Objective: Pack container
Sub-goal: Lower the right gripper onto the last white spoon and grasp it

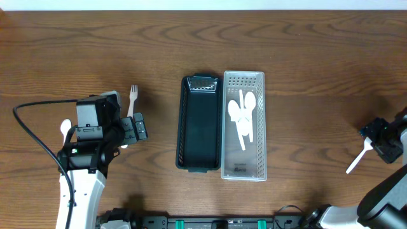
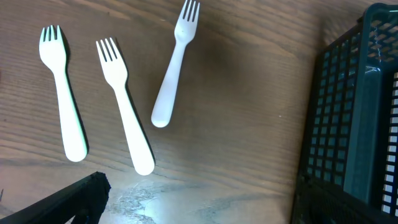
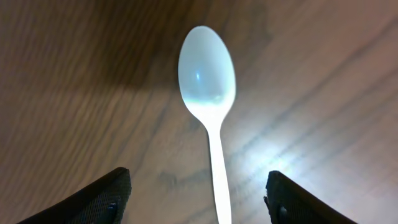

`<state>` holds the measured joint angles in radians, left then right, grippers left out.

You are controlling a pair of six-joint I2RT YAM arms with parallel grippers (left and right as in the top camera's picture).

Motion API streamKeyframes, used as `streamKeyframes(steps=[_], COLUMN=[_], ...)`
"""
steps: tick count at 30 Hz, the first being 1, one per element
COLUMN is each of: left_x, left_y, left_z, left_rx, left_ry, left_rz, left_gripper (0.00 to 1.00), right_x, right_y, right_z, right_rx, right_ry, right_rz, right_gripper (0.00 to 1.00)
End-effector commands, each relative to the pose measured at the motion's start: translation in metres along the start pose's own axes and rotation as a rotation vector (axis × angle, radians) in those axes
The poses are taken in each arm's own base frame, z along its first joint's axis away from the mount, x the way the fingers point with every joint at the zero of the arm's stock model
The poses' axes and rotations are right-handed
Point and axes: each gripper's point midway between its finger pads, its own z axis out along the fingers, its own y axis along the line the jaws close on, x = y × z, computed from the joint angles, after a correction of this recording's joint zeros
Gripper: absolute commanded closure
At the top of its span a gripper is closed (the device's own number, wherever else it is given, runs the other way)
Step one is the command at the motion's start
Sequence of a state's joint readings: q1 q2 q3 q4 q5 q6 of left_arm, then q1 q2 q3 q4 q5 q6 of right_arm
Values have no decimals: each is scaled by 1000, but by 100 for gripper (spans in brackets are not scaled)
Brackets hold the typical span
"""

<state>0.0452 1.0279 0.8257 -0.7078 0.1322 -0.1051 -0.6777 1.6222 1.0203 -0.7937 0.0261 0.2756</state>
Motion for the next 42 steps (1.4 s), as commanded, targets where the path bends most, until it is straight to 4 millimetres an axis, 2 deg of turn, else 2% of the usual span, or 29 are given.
streamKeyframes(steps=[1,5,9,20,31,42], left_x=[-8,-7,-8,-8,-8,-8], left_y=[-2,-2,-2,-2,-2,-2], left_z=[-4,-4,-4,-4,-4,-4], left_rx=[10,10,10,10,10,10], left_ry=[-15,-15,-16,-19,-19,-19], left_rz=[-9,-9,-9,-8,-8,-8], left_gripper=[2,2,2,2,2,2], right_x=[7,13,17,15,30,30], right_y=[-1,-3,-4,-3,-8,-8], right_z=[15,32,40,43,56,56], right_rx=[-7,-1,3,2,10,9], right_ry=[32,56,69,62,73,74], right_rz=[-19,-18,-19,-18,-18,-18], right_gripper=[27,27,27,27,26,26])
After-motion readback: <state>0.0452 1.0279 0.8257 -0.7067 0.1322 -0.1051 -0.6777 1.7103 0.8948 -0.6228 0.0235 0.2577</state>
